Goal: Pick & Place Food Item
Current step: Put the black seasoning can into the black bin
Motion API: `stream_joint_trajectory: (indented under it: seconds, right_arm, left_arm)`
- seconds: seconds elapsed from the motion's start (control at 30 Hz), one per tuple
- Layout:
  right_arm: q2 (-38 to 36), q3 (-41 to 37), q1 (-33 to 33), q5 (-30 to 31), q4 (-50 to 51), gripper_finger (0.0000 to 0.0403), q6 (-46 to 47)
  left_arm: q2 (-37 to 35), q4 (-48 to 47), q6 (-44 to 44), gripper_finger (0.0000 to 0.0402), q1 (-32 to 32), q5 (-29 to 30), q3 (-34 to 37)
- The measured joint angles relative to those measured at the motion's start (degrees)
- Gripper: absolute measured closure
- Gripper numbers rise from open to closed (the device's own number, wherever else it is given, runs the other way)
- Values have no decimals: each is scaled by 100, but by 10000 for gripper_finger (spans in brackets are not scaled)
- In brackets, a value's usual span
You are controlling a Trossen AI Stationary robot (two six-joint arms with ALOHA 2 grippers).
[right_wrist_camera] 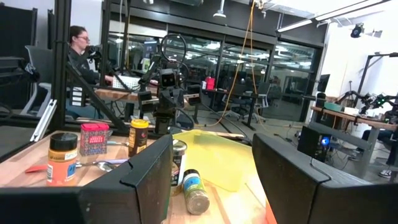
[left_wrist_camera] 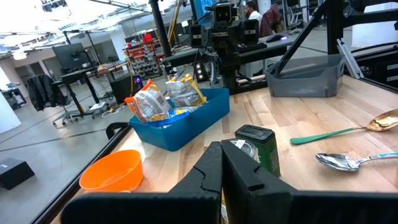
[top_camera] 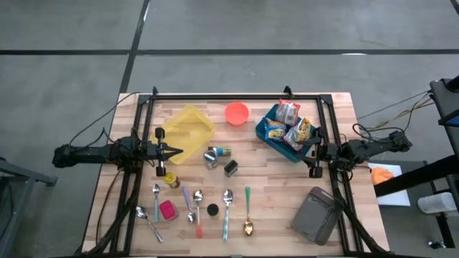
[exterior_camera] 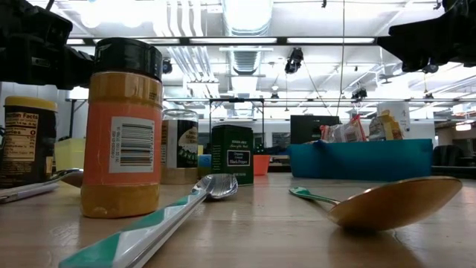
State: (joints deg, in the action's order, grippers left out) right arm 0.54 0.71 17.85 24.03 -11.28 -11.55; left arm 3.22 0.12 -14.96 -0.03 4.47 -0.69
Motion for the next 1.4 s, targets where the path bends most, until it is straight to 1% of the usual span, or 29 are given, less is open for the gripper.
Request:
stream_joint_trajectory:
  seconds: [0.87, 1.0, 1.07, 1.13, 1.17, 1.3, 1.4]
  right_arm:
    - [4, 0, 0, 0, 34, 184, 0]
    - [9, 0, -11, 26, -178, 184, -26]
    - [80, 0, -35, 171, -599, 184, 50]
    - [174, 2, -34, 148, -984, 184, 554]
    - [249, 9, -33, 120, -1079, 183, 658]
    - [743, 129, -51, 159, -1029, 184, 262]
    - [1269, 396, -110, 158, -1053, 184, 214]
  left_arm:
    - [0, 0, -1, 401, 0, 0, 0]
    - [0, 0, -2, 401, 0, 0, 0]
    - [0, 0, -2, 401, 0, 0, 0]
    - [0, 0, -2, 401, -2, 0, 0]
    - [0, 0, -2, 401, 0, 0, 0]
    - [0, 0, -1, 401, 0, 0, 0]
    - [0, 0, -2, 401, 0, 0, 0]
